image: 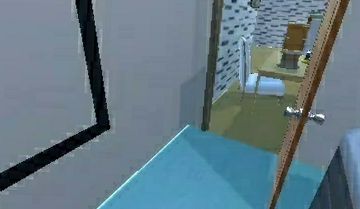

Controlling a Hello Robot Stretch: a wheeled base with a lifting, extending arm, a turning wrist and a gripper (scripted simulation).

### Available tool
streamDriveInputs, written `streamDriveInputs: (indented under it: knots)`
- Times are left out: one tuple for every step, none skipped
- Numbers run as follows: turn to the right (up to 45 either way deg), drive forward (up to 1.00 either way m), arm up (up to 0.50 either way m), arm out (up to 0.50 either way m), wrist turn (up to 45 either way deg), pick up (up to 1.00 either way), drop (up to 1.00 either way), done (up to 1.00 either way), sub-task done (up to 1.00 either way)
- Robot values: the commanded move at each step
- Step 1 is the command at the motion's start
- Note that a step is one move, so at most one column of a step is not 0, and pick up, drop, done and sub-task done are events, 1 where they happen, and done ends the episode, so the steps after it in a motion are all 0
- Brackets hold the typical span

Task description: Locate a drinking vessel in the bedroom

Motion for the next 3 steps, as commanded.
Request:
streamDriveInputs:
  knots:
    - [12.0, 0.00, 0.00, 0.00, 0.0, 0.00, 0.00, 0.00, 0.00]
    - [0.0, 1.00, 0.00, 0.00, 0.0, 0.00, 0.00, 0.00, 0.00]
    - [0.0, 0.15, 0.00, 0.00, 0.0, 0.00, 0.00, 0.00, 0.00]
